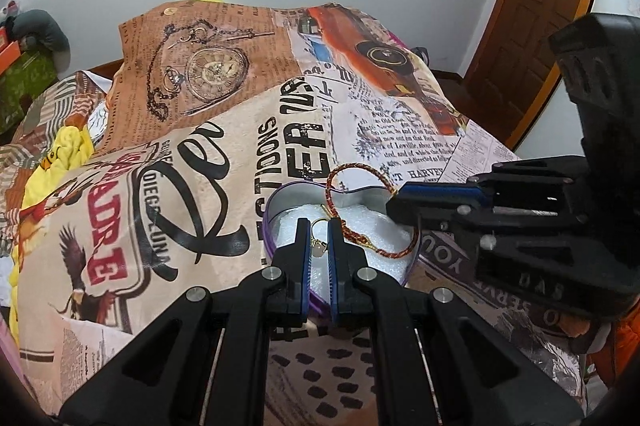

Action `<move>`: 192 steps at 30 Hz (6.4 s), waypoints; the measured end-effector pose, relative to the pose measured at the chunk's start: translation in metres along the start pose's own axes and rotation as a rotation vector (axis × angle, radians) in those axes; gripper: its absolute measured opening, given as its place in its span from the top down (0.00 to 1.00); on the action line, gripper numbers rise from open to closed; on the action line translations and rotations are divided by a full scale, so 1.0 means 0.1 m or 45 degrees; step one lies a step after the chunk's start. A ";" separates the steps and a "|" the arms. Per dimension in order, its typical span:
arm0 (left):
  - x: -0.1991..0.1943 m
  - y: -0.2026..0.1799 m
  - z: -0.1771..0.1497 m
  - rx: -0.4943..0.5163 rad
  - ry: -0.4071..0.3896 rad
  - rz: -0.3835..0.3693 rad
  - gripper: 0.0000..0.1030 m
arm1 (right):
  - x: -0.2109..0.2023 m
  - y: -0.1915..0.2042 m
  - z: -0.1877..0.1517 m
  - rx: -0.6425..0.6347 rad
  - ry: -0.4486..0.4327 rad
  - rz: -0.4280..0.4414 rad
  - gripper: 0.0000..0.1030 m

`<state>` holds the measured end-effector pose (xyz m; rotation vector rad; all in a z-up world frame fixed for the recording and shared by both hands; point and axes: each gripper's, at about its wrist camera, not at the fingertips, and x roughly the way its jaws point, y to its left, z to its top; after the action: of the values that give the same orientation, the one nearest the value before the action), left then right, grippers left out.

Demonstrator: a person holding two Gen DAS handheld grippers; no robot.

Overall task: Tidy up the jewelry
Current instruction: 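Carry the copper bracelet with the right tool into the purple heart tin and release, then withdraw the right tool and move it toward the red-string jewelry, then grasp a small ring from the jewelry pile with the right tool, then carry the ring with the right tool into the heart tin and release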

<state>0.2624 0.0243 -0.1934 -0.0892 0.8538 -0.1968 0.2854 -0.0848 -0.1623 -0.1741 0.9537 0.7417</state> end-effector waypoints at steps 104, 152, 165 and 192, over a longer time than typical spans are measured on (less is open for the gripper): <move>-0.59 -0.60 -0.94 -0.051 0.188 -0.155 0.95 | -0.45 0.37 -1.06 0.022 0.027 -0.122 0.79; -1.02 -0.26 -0.14 -0.017 -0.174 -0.001 0.97 | -1.00 0.44 -0.29 0.052 -0.348 -0.152 0.91; -0.55 -0.13 -0.03 -0.022 -0.108 0.002 0.97 | -0.59 0.25 -0.09 0.080 -0.284 -0.108 0.91; -0.13 -0.09 -0.06 0.007 0.006 -0.007 0.97 | 0.08 0.09 -0.04 0.038 -0.006 -0.046 0.91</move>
<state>0.2487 0.0187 -0.1862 -0.0862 0.8577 -0.2043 0.2798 -0.0753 -0.1691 -0.1629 0.9543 0.6941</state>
